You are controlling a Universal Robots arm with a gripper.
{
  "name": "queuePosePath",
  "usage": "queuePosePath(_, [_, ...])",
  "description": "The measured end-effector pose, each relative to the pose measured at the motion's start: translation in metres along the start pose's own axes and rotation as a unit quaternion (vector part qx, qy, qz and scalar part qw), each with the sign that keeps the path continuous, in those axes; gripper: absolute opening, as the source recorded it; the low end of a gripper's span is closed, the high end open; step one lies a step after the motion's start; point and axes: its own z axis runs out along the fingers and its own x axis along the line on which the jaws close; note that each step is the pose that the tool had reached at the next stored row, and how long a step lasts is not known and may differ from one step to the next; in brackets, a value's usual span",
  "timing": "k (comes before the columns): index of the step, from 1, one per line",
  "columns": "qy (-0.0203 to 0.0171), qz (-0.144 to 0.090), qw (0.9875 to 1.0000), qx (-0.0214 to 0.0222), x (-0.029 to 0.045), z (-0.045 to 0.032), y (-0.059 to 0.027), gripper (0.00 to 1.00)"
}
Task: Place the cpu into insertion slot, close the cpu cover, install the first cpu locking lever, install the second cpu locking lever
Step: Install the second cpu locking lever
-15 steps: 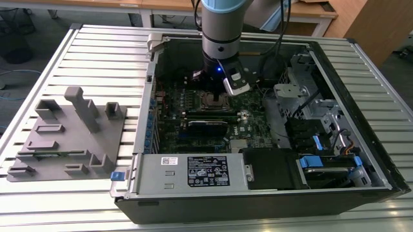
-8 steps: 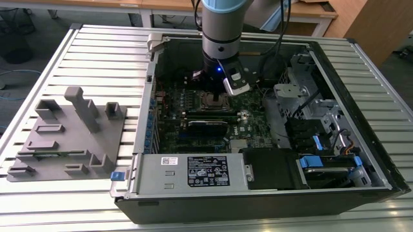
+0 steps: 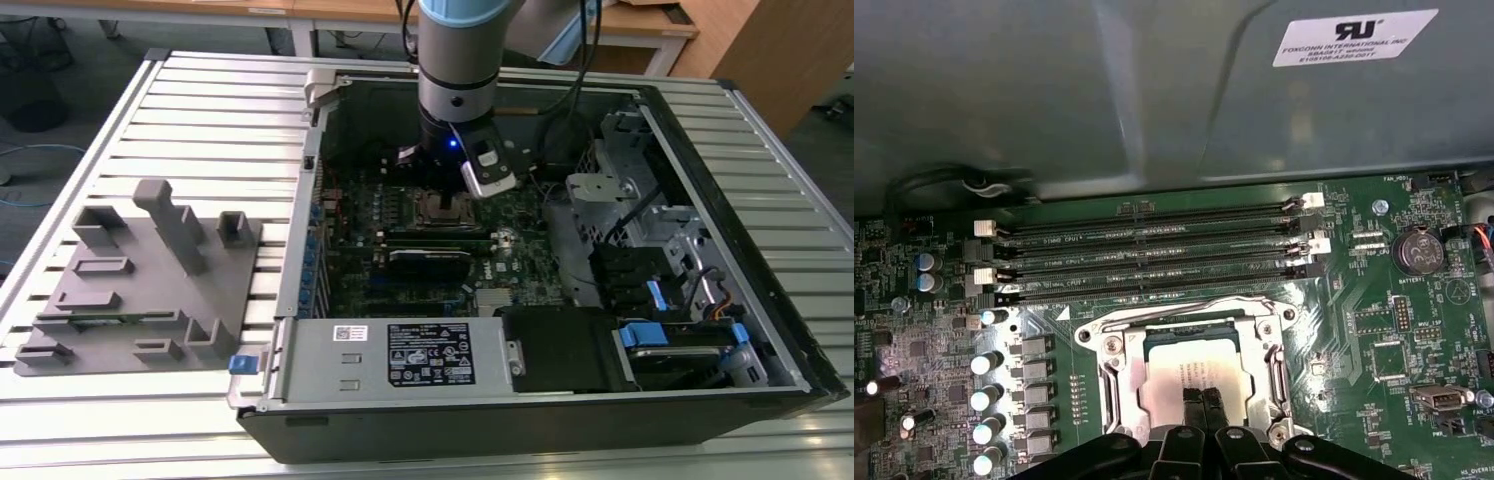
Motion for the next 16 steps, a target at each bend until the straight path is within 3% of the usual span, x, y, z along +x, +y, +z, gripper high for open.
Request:
queuePosePath(5, [0.0001,0.000,1.0000,0.0003,0.0006,0.0004,0.0043,0.11])
queuePosePath(16, [-0.0002,0.000,1.0000,0.0026,0.0006,0.0005,0.0046,0.11])
